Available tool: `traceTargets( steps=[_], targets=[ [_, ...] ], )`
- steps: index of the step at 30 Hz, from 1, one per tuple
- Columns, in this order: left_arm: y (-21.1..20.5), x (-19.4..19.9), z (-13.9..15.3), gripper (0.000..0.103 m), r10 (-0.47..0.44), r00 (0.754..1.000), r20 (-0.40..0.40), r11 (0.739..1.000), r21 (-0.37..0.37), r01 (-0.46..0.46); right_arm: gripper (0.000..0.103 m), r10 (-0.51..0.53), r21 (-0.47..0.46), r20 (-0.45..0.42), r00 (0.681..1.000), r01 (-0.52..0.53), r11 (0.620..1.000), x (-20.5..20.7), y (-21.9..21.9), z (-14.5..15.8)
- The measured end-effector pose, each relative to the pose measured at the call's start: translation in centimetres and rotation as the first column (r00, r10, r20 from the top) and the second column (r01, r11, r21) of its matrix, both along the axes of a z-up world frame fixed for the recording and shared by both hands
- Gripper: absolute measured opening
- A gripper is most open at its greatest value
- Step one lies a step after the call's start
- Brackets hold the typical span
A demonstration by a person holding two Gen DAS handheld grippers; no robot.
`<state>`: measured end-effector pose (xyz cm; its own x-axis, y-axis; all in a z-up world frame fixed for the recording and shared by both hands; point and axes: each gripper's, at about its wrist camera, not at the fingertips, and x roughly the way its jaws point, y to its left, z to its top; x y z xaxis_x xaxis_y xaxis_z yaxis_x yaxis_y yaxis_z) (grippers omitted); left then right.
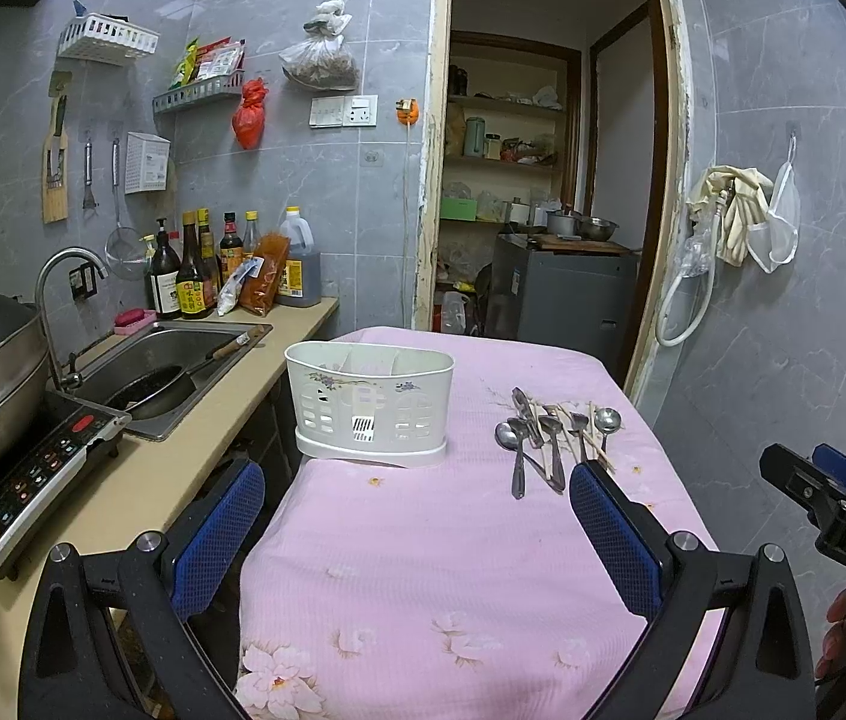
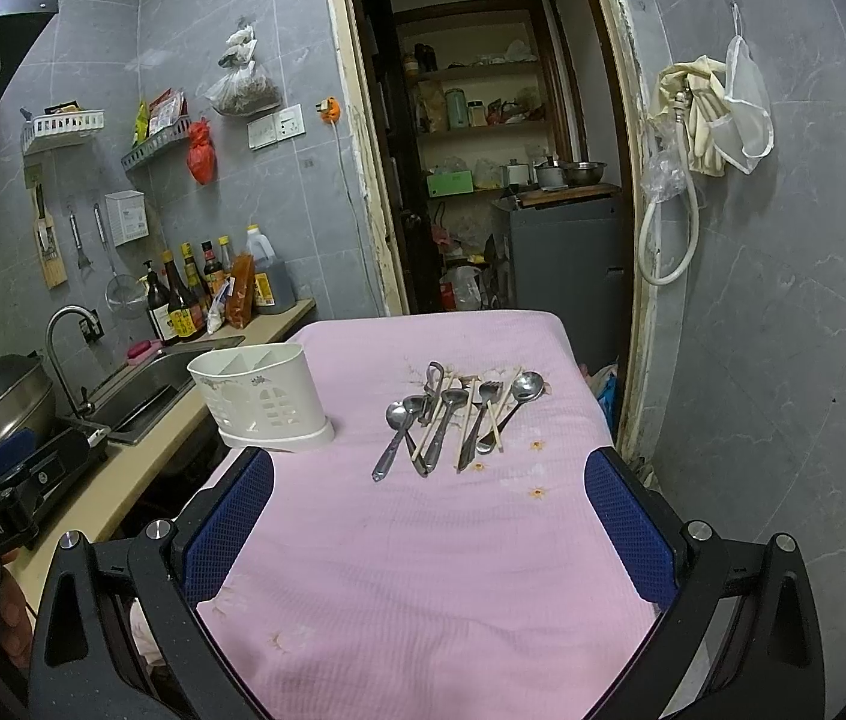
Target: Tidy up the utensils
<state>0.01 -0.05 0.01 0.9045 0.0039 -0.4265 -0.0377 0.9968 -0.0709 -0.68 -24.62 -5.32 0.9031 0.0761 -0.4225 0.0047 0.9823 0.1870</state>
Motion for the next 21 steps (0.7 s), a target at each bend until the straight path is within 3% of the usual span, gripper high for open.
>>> traceTargets(
  steps=[21],
  targets=[
    [-0.32,0.36,-0.39,0.103,0.0,1.0,-0.003,1.0,0.002,0.0,0.102,0.002,0.001,-0.005,1.0,-0.002,1.0,0.27,0.12,-0.28]
  ],
)
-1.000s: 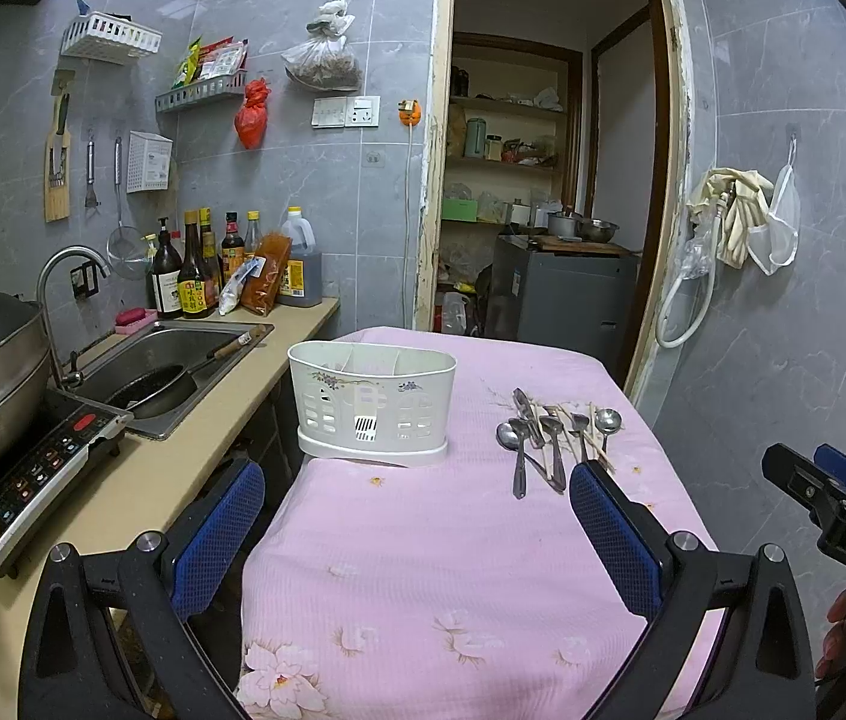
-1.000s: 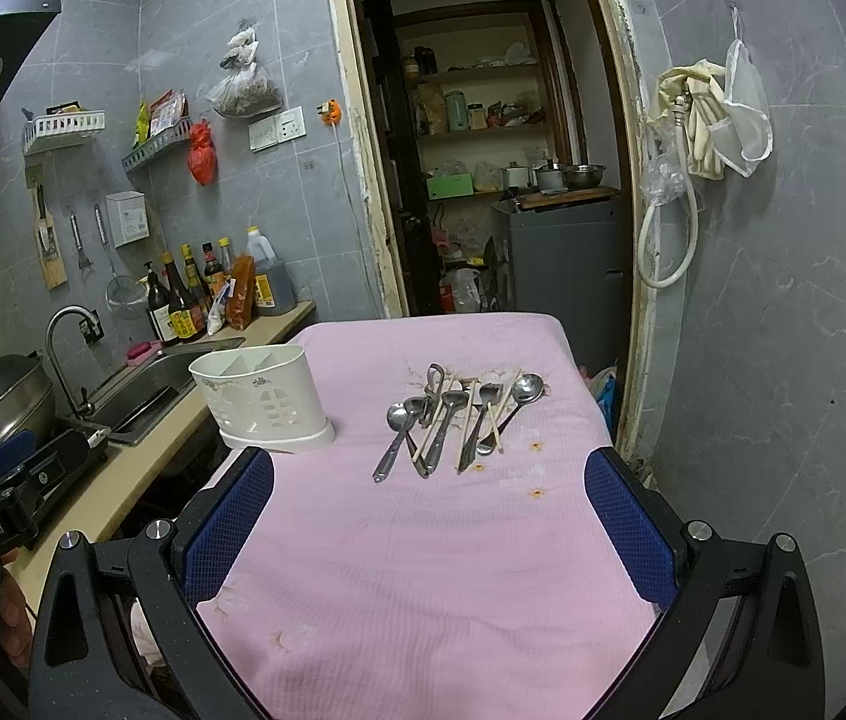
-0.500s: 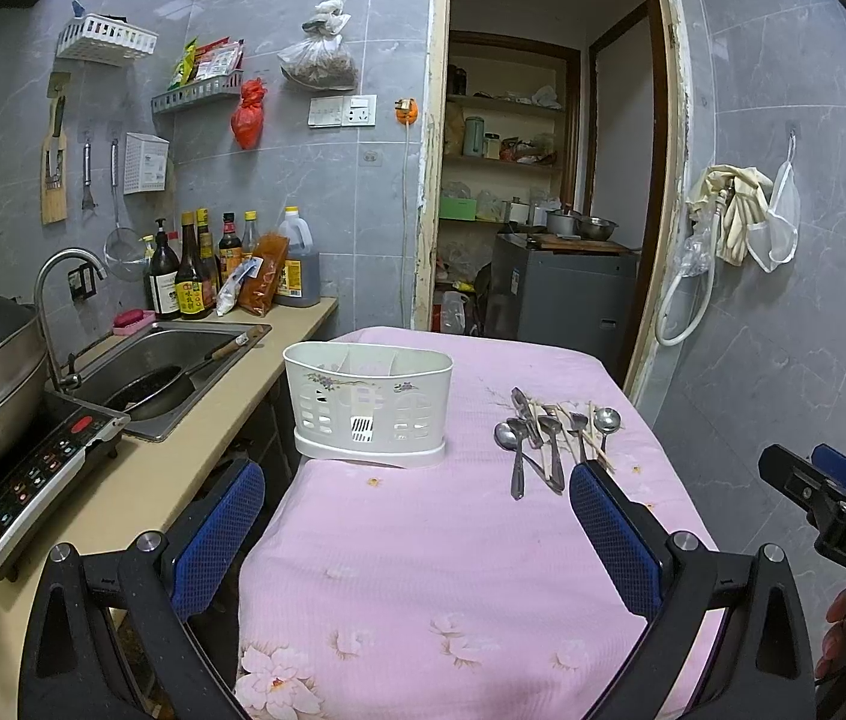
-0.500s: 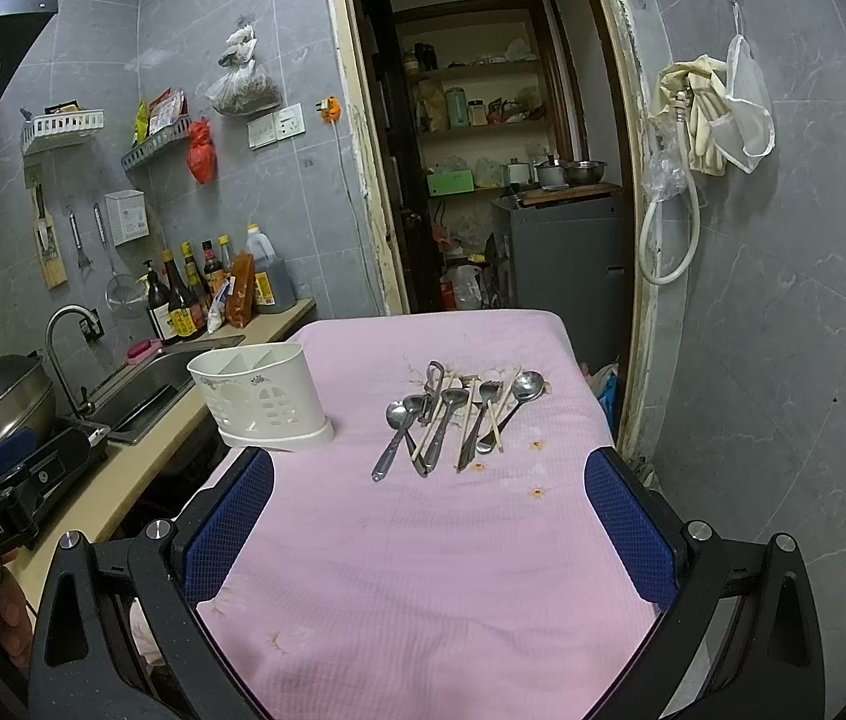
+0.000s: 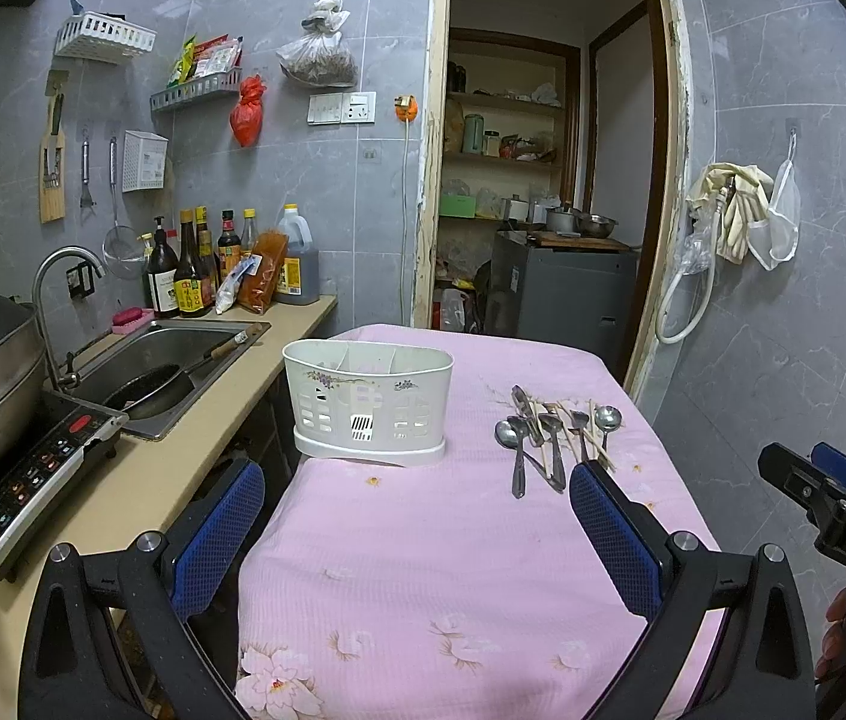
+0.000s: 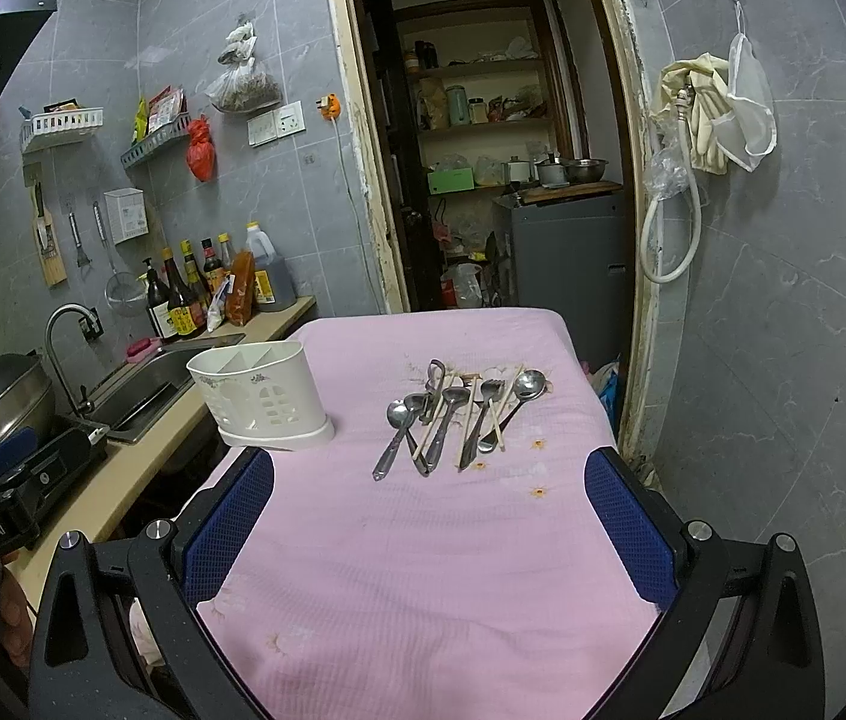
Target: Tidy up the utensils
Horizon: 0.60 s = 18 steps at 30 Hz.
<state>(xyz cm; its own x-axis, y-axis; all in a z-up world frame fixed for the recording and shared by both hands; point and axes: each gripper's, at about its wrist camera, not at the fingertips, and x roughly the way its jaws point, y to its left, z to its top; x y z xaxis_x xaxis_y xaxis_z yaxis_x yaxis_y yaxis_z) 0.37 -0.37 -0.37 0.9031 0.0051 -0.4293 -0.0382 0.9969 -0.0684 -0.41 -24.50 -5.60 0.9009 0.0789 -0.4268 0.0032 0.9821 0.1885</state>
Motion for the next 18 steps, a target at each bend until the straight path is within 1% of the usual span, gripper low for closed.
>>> traceTargets(
  steps=[6,12,14,16,18],
  targets=[
    [0.0,0.0,0.0,0.103,0.0,1.0,-0.002,1.0,0.001,0.0,0.102,0.001,0.001,-0.002,1.0,-0.001,1.0,0.0,-0.1,-0.1],
    [-0.1,0.4,-0.6,0.103,-0.003,1.0,-0.005,1.0,0.0,0.003,0.102,-0.005,0.002,-0.005,1.0,0.005,1.0,0.2,0.0,-0.5],
    [0.2,0.7,-0.8,0.103,-0.006,1.0,-0.005,1.0,-0.001,0.006,0.102,-0.01,0.004,-0.008,1.0,0.01,1.0,0.9,-0.1,-0.7],
    [-0.3,1.8,-1.6,0.103,-0.013,1.0,-0.007,1.0,-0.002,0.013,0.102,-0.016,0.007,-0.01,1.0,0.016,1.0,1.4,0.0,-0.6],
    [0.3,2.2,-1.2,0.103,-0.021,1.0,-0.009,1.0,-0.005,0.021,0.102,-0.024,0.007,-0.011,1.0,0.025,1.0,1.7,0.1,-0.6]
  ],
)
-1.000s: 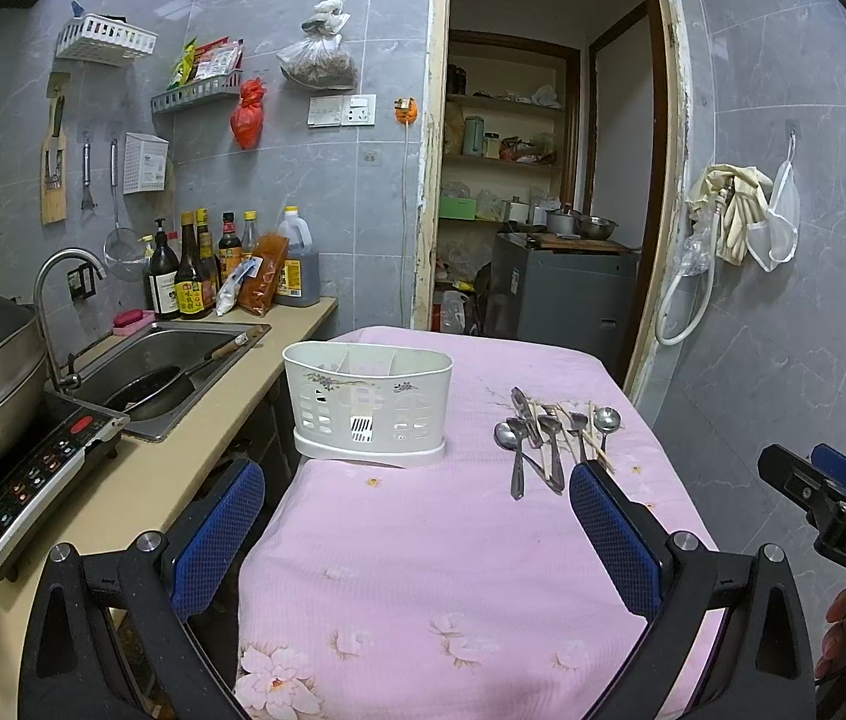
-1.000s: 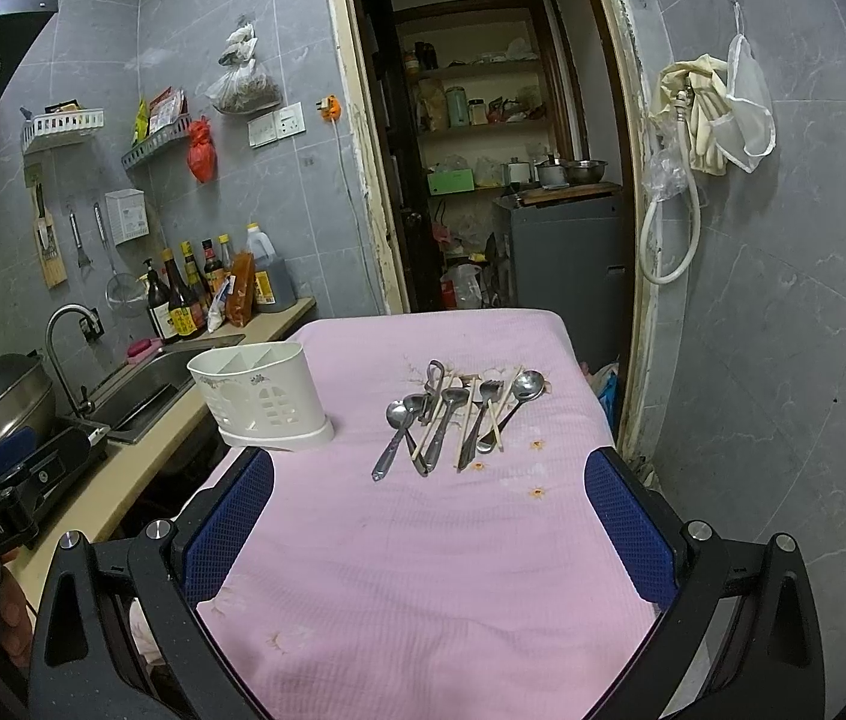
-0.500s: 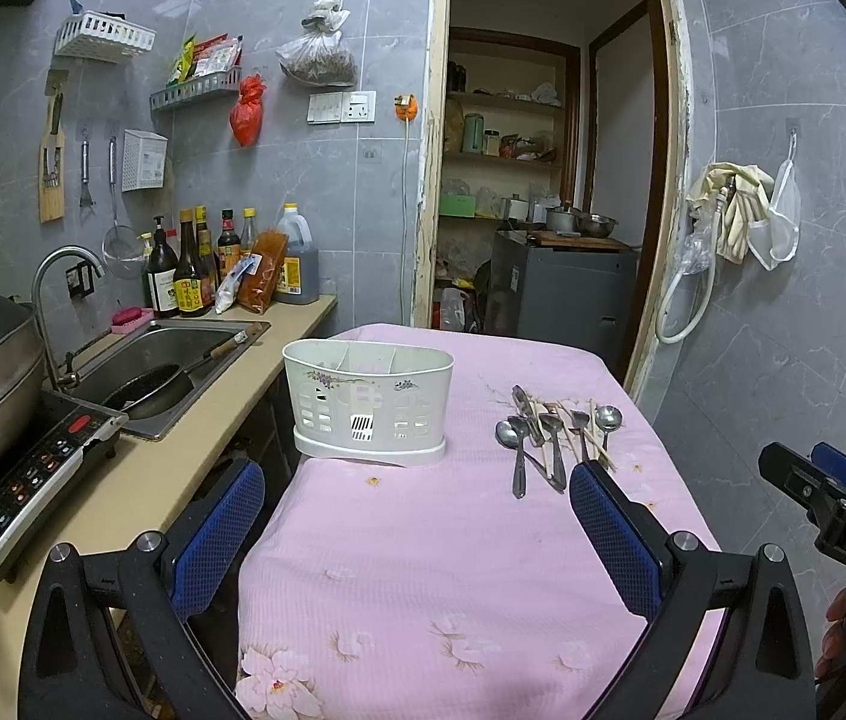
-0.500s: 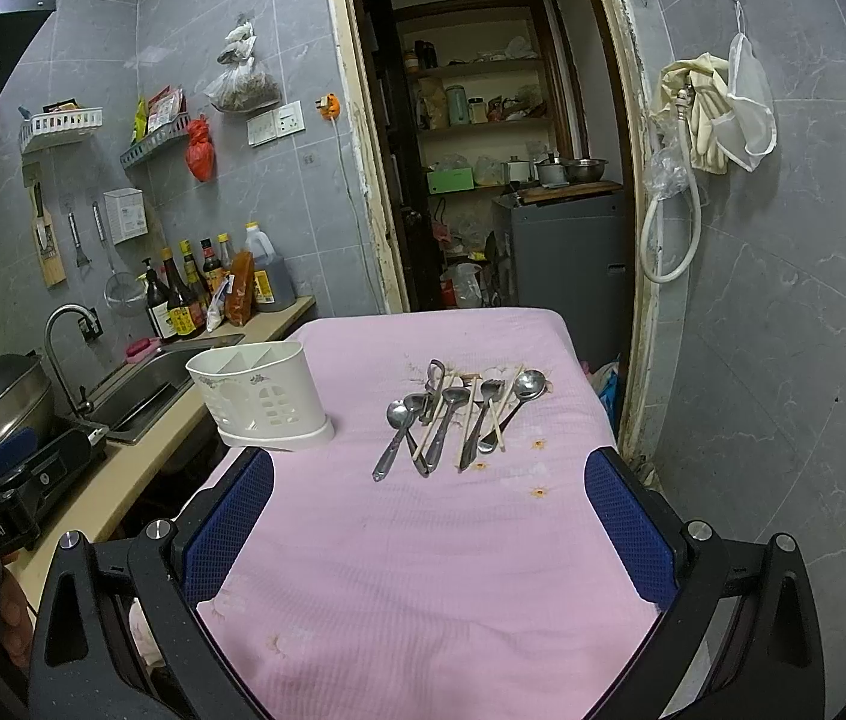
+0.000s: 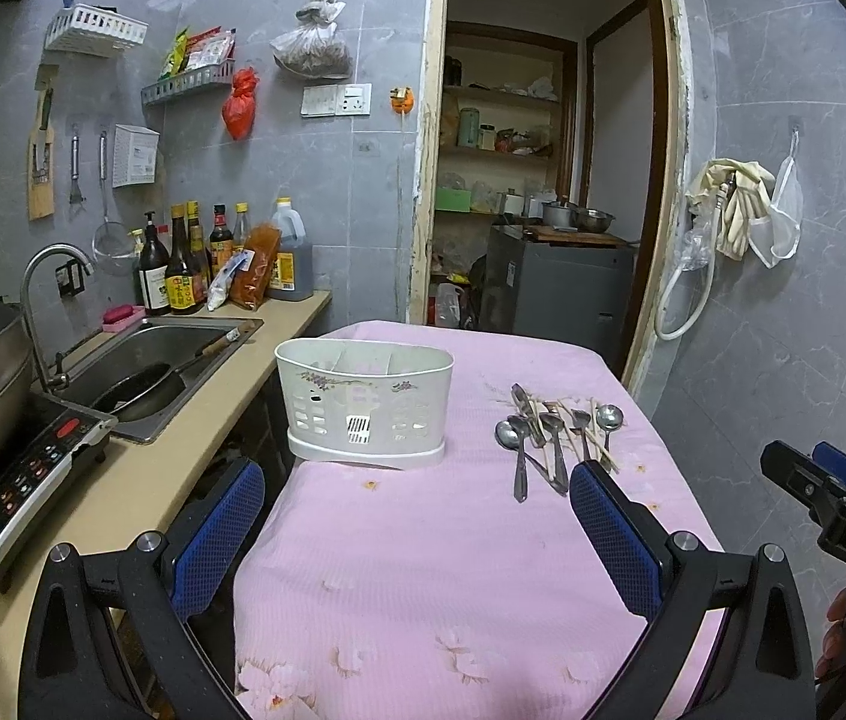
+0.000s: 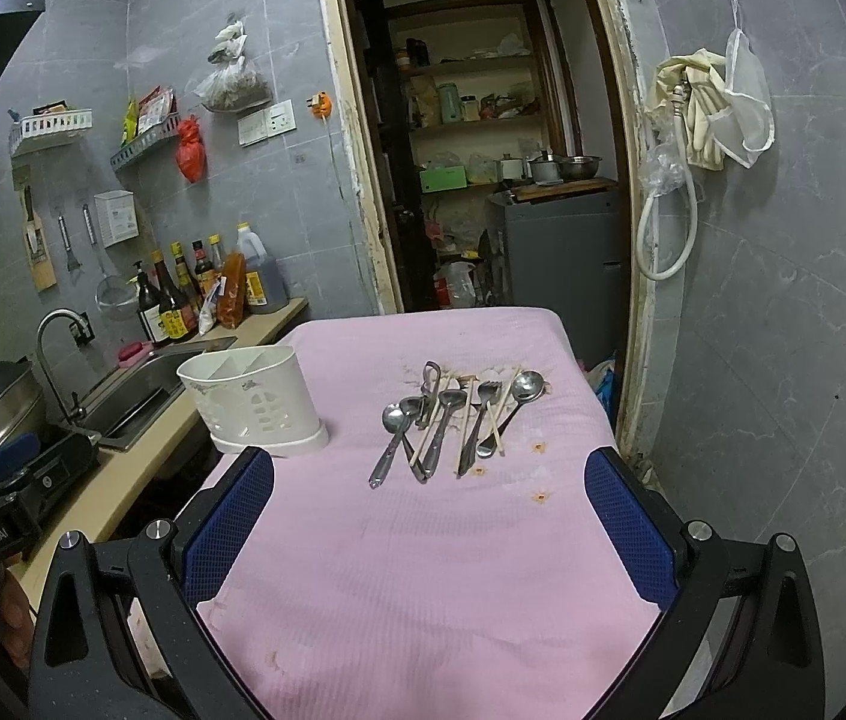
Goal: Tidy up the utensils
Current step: 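Move the left tool toward the utensil pile and open its fingers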
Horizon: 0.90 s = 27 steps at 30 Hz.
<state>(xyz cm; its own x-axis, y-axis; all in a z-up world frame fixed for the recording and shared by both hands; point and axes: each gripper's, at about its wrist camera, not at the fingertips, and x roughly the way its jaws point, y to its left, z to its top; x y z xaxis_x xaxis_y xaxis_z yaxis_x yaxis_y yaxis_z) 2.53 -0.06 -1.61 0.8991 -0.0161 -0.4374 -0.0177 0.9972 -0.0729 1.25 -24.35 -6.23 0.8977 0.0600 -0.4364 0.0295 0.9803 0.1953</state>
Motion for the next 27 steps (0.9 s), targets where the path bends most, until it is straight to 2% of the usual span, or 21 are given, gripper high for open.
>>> traceTargets(
  steps=[6,17,27],
  targets=[
    [0.9,1.4,0.3,0.103,-0.039,0.999,-0.004,0.999,-0.008,0.039,0.102,-0.033,-0.002,0.004,0.999,0.033,0.999,1.0,0.0,0.4],
    [1.1,7.2,1.6,0.103,-0.15,0.988,0.029,0.988,-0.015,0.151,0.102,-0.138,-0.01,0.036,0.99,0.139,0.99,4.1,0.7,2.1],
    [-0.1,12.9,2.7,0.103,-0.295,0.953,0.07,0.955,0.008,0.295,0.102,-0.214,-0.034,0.045,0.976,0.216,0.976,8.0,-0.1,3.3]
  ],
)
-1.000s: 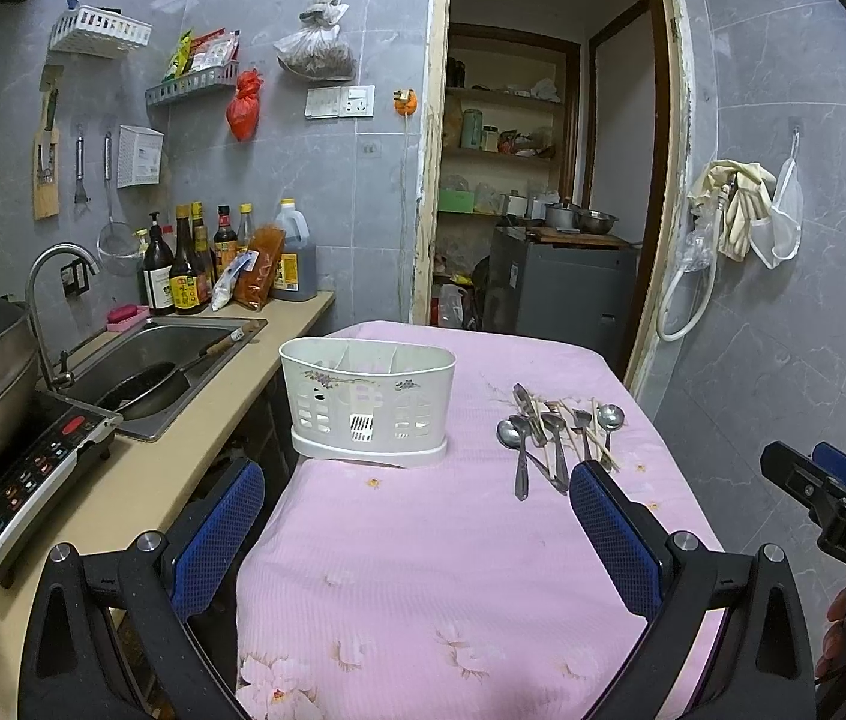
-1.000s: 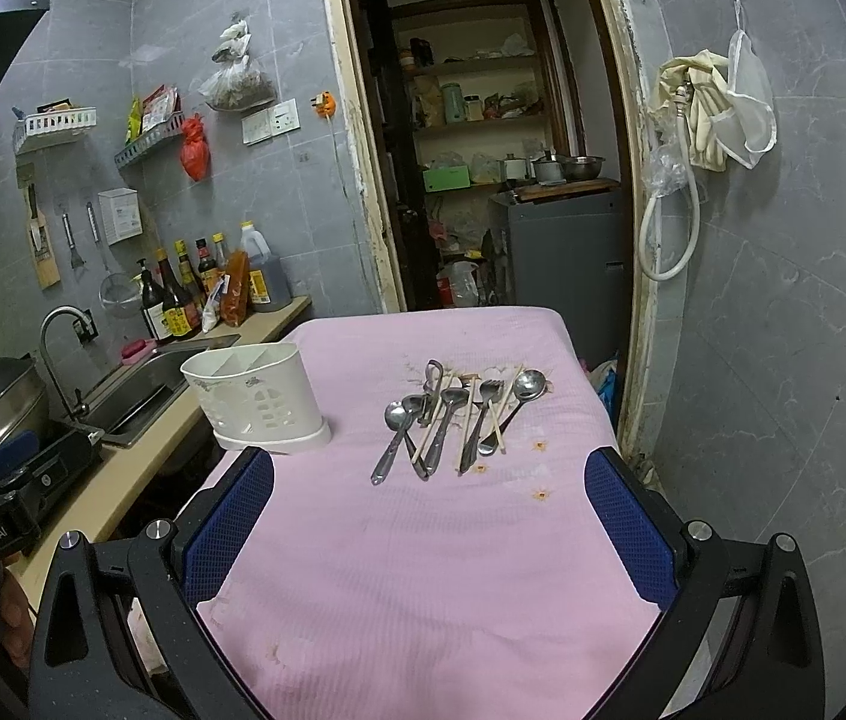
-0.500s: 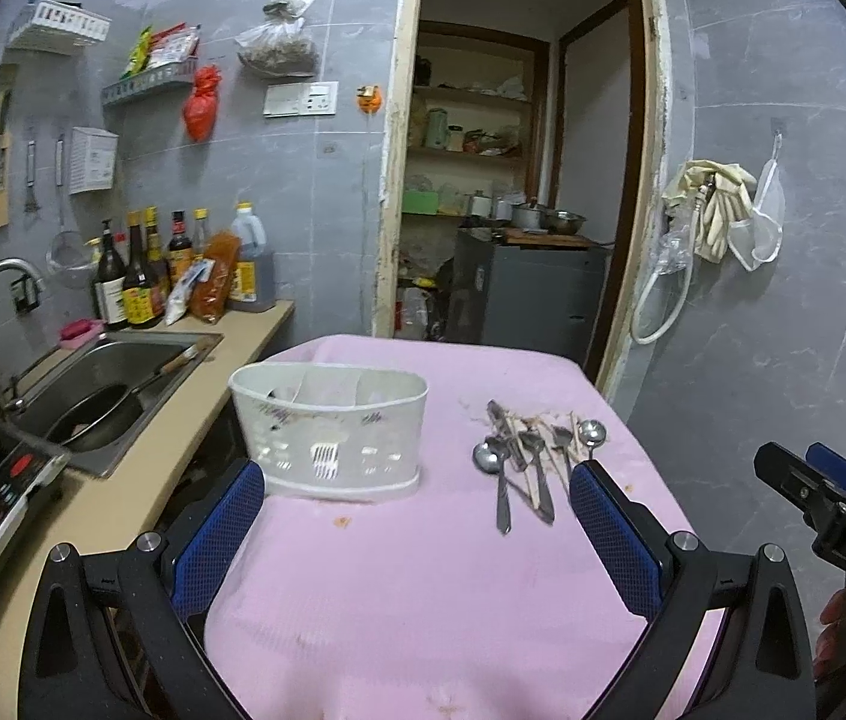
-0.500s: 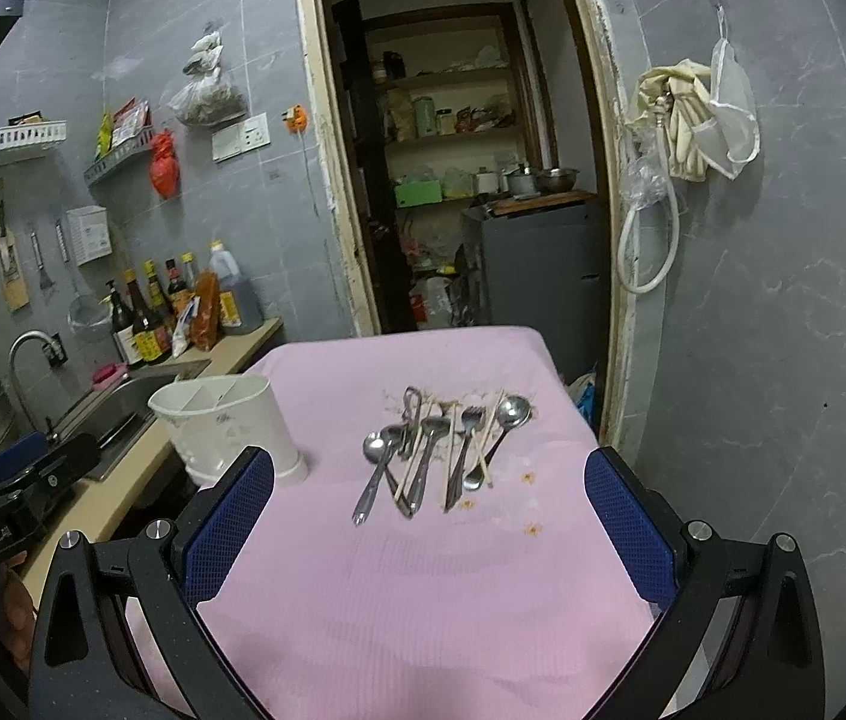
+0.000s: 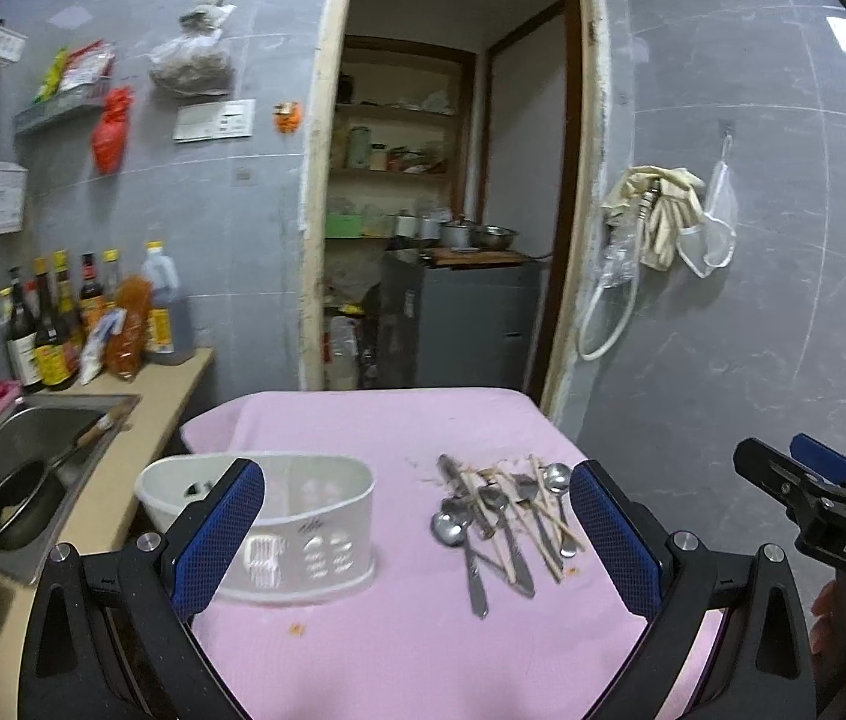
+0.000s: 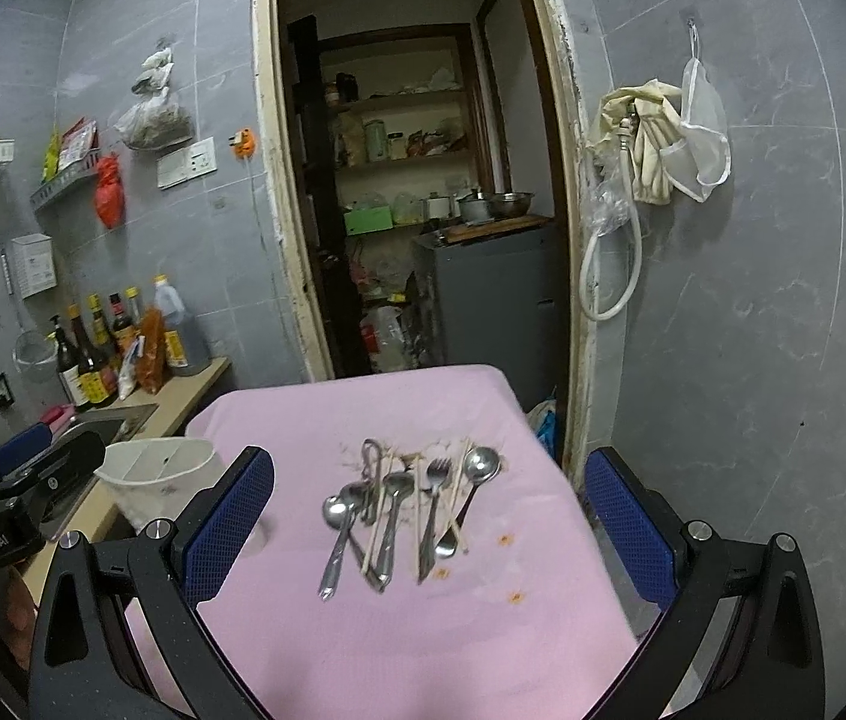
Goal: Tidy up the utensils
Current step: 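Move the left tool toward the utensil pile and open its fingers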
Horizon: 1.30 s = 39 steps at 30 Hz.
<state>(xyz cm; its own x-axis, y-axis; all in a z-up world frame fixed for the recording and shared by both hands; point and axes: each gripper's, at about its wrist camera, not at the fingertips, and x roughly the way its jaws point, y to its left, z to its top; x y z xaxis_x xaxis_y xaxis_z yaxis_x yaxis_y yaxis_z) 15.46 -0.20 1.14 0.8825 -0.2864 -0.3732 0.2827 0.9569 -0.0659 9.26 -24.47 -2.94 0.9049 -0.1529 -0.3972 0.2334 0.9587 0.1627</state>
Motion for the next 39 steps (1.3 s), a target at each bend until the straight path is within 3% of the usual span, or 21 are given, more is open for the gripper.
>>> traceTargets(
  steps=[10,16,20,26,31,39],
  targets=[
    [-3.6,5.2,-0.2,0.103,-0.042,0.999,-0.006,0.999,-0.031,0.042,0.102,0.043,-0.027,-0.025,0.999,-0.044,0.999,5.2,-3.5,-0.6],
    [-6.6,8.6,-1.3,0.103,-0.037,0.998,-0.044,0.999,-0.034,0.036,0.102,0.117,0.012,-0.051,0.992,-0.116,0.993,9.9,-6.3,-2.3],
    [-8.4,11.2,-2.7,0.102,-0.044,0.996,-0.08,0.998,-0.039,0.041,0.101,0.155,0.093,-0.092,0.984,-0.147,0.985,13.3,-8.5,-4.5],
    [-10.9,14.6,-6.1,0.094,-0.034,0.982,-0.184,0.999,-0.036,0.028,0.08,0.206,0.181,-0.19,0.96,-0.172,0.968,17.3,-10.2,-9.0],
    [-11.5,17.4,-9.1,0.086,-0.006,0.962,-0.272,0.999,-0.043,-0.006,0.071,0.266,0.215,-0.257,0.929,-0.214,0.953,19.8,-10.1,-12.4],
    [-12.3,22.9,-13.8,0.072,0.053,0.904,-0.423,0.998,-0.009,-0.062,0.055,0.347,0.292,-0.334,0.876,-0.254,0.922,24.4,-10.4,-17.0]
  ],
)
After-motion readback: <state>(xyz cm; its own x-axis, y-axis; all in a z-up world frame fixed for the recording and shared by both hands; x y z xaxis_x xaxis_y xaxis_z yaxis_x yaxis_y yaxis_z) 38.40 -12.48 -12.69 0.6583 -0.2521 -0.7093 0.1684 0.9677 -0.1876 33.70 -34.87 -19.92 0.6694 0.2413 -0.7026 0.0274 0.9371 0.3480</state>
